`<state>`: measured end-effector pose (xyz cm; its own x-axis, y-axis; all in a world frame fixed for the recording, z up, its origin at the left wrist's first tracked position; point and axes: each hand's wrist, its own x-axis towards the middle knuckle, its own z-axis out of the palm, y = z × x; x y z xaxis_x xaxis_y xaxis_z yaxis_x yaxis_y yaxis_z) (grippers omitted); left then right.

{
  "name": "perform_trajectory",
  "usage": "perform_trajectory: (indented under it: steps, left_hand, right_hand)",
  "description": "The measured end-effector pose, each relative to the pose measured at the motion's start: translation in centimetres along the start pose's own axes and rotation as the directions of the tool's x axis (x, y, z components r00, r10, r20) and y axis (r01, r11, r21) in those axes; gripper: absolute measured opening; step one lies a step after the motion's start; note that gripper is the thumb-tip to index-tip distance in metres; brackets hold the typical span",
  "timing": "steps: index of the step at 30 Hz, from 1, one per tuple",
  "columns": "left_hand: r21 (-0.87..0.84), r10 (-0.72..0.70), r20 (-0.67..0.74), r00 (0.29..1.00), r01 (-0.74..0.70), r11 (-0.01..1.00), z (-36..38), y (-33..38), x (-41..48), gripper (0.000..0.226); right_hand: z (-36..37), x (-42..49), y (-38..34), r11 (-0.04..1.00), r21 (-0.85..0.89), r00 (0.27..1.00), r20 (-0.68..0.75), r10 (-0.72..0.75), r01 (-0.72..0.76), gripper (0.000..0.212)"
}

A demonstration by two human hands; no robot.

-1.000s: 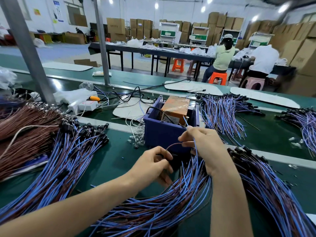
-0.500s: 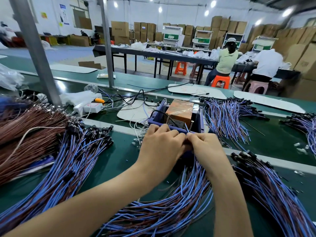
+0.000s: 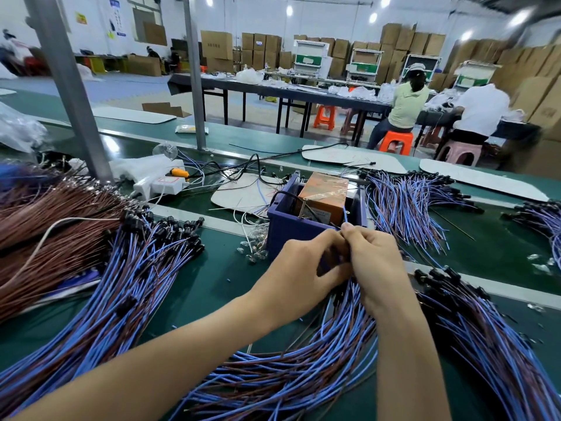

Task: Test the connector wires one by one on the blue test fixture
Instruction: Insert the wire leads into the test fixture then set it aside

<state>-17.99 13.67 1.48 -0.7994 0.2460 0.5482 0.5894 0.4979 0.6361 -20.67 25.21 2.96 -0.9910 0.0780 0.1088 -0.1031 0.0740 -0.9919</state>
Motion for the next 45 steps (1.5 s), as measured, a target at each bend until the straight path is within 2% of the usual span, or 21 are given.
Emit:
perform_trajectory:
  steps: [2, 4, 7, 9, 12, 15, 20, 25, 29, 38, 45]
  left_hand:
    - [-0.143, -0.136, 0.061, 0.989, 0.144, 0.979, 0.4, -0.1, 0.0, 0.018]
    - [-0.245, -0.208, 0.134, 0.969, 0.236, 0.94, 0.4, -0.4, 0.1, 0.021]
    - [-0.33, -0.26, 0.211, 0.942, 0.319, 0.888, 0.3, -0.7, 0.3, 0.024]
    - [-0.342, -0.269, 0.213, 0.939, 0.329, 0.88, 0.1, -0.9, 0.4, 0.024]
    - [-0.406, -0.318, 0.156, 0.935, 0.354, 0.842, -0.7, -1.6, 0.7, 0.017]
    - [-0.473, -0.405, 0.116, 0.907, 0.409, 0.78, -1.4, -2.7, 1.7, 0.011]
    - [-0.441, -0.522, -0.023, 0.853, 0.46, 0.771, -1.5, -4.7, 2.6, 0.014]
    - [-0.458, -0.586, -0.095, 0.805, 0.487, 0.744, -1.0, -5.6, 2.9, 0.014]
    - [-0.429, -0.59, -0.112, 0.8, 0.497, 0.754, -1.0, -5.8, 3.3, 0.013]
    - [-0.399, -0.655, -0.158, 0.739, 0.559, 0.727, -1.0, -6.5, 3.5, 0.012]
    - [-0.326, -0.601, -0.205, 0.772, 0.525, 0.786, -1.2, -7.0, 4.2, 0.013]
  right_hand:
    - [-0.1, 0.0, -0.1, 1.0, 0.015, 1.0, -0.019, 0.02, -0.02, 0.047]
    - [-0.4, -0.1, -0.2, 0.998, 0.033, 0.998, -0.024, 0.051, -0.05, 0.043]
    - [-0.6, 0.0, -0.3, 0.993, 0.089, 0.996, -0.039, 0.086, -0.082, 0.041]
    - [-0.7, 0.0, -0.3, 0.991, 0.106, 0.995, -0.058, 0.082, -0.075, 0.042]
    - [-1.3, 0.3, 0.1, 1.0, 0.007, 0.993, -0.118, 0.012, -0.012, 0.045]
    - [-2.1, 0.6, 0.8, 0.98, -0.195, 0.996, -0.086, 0.017, -0.033, 0.049]
    - [-1.4, 1.1, 2.1, 0.899, -0.412, 0.986, 0.008, 0.164, -0.146, 0.048]
    - [-0.3, 1.0, 2.2, 0.856, -0.509, 0.989, 0.047, 0.138, -0.095, 0.05]
    - [-0.1, 0.9, 2.1, 0.818, -0.568, 0.994, -0.005, 0.109, -0.093, 0.046]
    - [-1.6, 0.8, 2.0, 0.824, -0.56, 0.996, -0.016, 0.09, -0.084, 0.045]
    - [-3.5, 0.9, 1.5, 0.893, -0.446, 0.999, -0.015, 0.052, -0.053, 0.028]
